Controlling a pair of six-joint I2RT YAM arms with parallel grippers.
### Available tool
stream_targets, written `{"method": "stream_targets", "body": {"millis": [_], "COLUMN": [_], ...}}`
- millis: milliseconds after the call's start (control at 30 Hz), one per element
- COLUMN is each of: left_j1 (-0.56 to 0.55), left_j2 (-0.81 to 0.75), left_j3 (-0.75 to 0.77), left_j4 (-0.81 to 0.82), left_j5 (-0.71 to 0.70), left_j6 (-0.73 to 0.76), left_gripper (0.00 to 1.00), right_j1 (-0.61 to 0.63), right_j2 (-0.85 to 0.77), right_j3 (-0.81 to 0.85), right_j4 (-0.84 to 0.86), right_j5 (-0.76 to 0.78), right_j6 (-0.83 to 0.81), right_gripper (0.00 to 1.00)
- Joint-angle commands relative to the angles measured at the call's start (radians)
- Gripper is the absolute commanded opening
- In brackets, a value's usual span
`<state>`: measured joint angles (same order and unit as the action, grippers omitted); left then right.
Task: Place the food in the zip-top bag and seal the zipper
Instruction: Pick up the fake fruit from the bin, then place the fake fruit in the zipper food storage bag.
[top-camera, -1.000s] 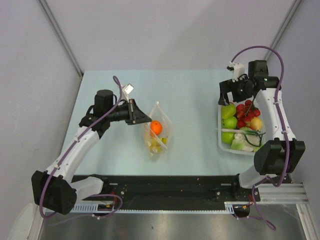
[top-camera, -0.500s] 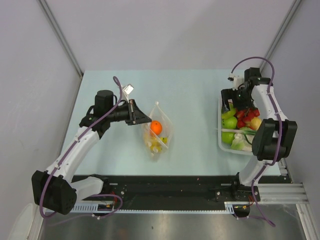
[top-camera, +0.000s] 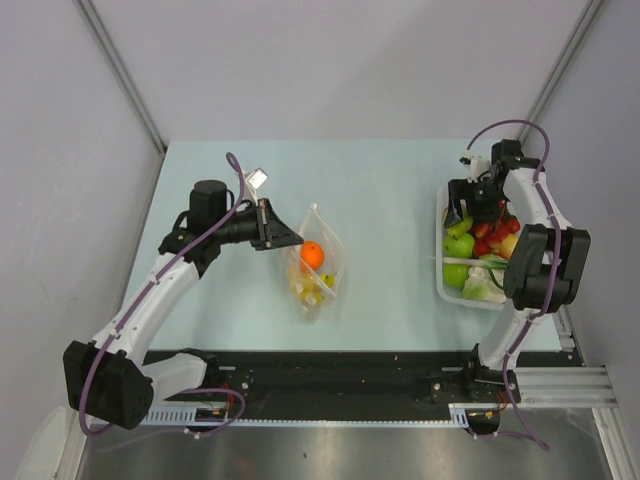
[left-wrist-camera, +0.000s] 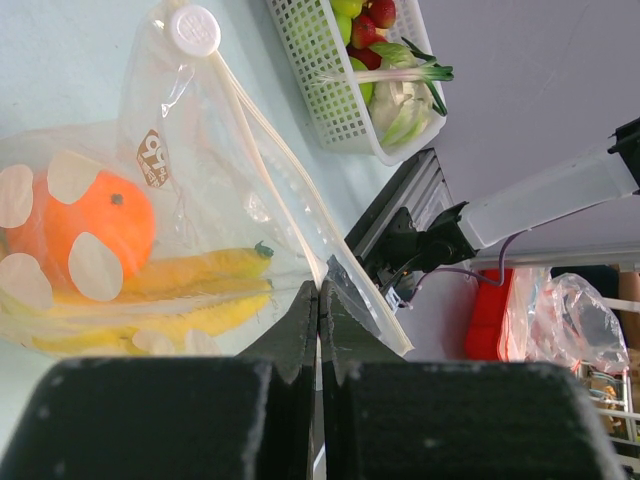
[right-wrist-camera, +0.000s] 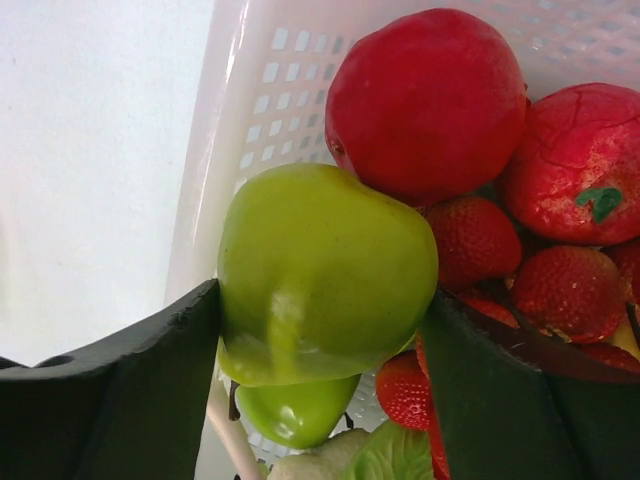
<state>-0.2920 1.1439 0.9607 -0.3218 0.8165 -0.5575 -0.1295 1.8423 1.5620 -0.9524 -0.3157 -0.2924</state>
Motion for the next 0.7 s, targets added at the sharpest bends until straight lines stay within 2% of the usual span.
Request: {"method": "stream_targets", "body": {"millis": [0, 67, 167, 300, 467, 567, 667], "left_j1": [0.008, 0.007, 0.007, 0.008, 0.008, 0.007, 0.007], "left_j2": [-0.027, -0.026, -0.026, -0.029, -0.029, -0.030, -0.030], "left_j3": [-0.008, -0.013, -0.014, -0.016, -0.007, 0.001, 0.001], "left_j4": [0.036, 0.043, 0.049, 0.053, 0.058, 0.053, 0.053], "left_j5": [0.015, 0.019, 0.023, 0.029, 0.035, 0.036, 0.039], "left_j6": [0.001, -0.005, -0.010, -0.019, -0.028, -0.027, -0.030], "left_gripper": [0.00, 0.00, 0.00, 0.00, 0.00, 0.00, 0.00], "right_j1": [-0.033, -0.035, -0.019, 0.099, 0.408, 0.584, 0.683], "right_j2": [-0.064, -0.125, -0.208, -0.274, -0.324, -0.295, -0.224], "right_j3": [0.026, 0.026, 0.058, 0.107, 0.104, 0.127, 0.159], "right_j4": [-0.034, -0.039, -0.061, -0.071, 0.067, 0.107, 0.113], "right_j5": [-0.075, -0.103, -0.236, -0.431, -0.487, -0.438, -0.398], "right_j6": [-0.027, -0.040, -0.048, -0.036, 0.033, 0.033, 0.029], "right_gripper": [0.68, 0.65, 0.61, 0.56, 0.54, 0.54, 0.53]}}
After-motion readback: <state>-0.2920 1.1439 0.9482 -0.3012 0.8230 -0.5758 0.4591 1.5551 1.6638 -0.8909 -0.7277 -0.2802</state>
